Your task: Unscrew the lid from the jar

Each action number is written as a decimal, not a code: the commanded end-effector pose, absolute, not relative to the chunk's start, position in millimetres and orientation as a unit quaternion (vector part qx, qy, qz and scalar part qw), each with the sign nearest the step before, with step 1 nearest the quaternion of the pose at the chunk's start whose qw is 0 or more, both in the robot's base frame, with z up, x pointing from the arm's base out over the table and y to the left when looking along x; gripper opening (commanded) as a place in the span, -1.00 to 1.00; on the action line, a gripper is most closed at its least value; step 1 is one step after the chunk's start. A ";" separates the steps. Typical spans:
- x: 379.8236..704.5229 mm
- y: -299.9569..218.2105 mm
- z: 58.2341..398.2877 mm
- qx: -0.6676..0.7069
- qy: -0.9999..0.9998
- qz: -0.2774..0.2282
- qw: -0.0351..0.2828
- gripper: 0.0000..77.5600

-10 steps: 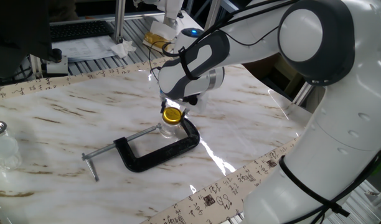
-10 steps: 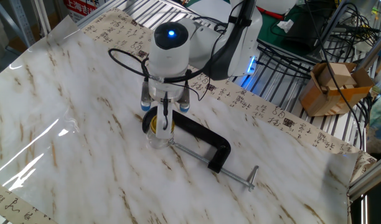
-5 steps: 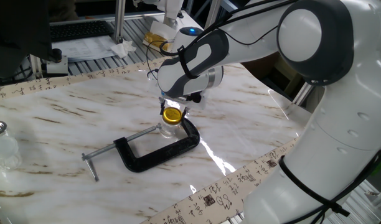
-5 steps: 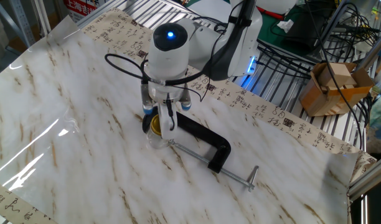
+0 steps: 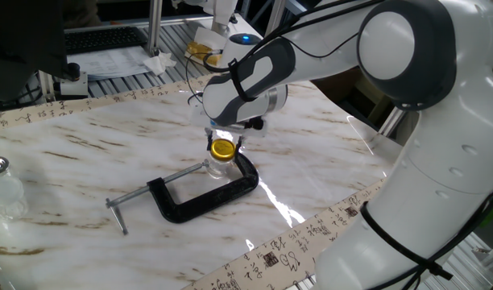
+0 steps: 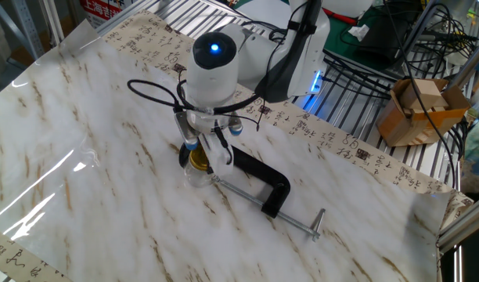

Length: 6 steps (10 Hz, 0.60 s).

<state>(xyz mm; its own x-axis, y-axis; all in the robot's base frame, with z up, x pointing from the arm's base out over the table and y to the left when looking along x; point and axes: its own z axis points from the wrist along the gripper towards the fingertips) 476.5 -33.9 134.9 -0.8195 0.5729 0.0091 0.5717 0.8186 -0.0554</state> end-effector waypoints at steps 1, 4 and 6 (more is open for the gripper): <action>484.3 -31.2 141.4 -0.088 -0.994 0.055 0.023 -0.97; 485.0 -29.1 143.6 -0.066 -0.996 0.051 0.021 -0.97; 487.5 -26.0 148.1 -0.061 -0.996 0.054 0.021 -0.97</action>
<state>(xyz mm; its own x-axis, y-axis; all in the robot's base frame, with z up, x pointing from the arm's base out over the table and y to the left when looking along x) 479.8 -31.2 137.9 -0.9543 0.2972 0.0315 0.2935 0.9518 -0.0896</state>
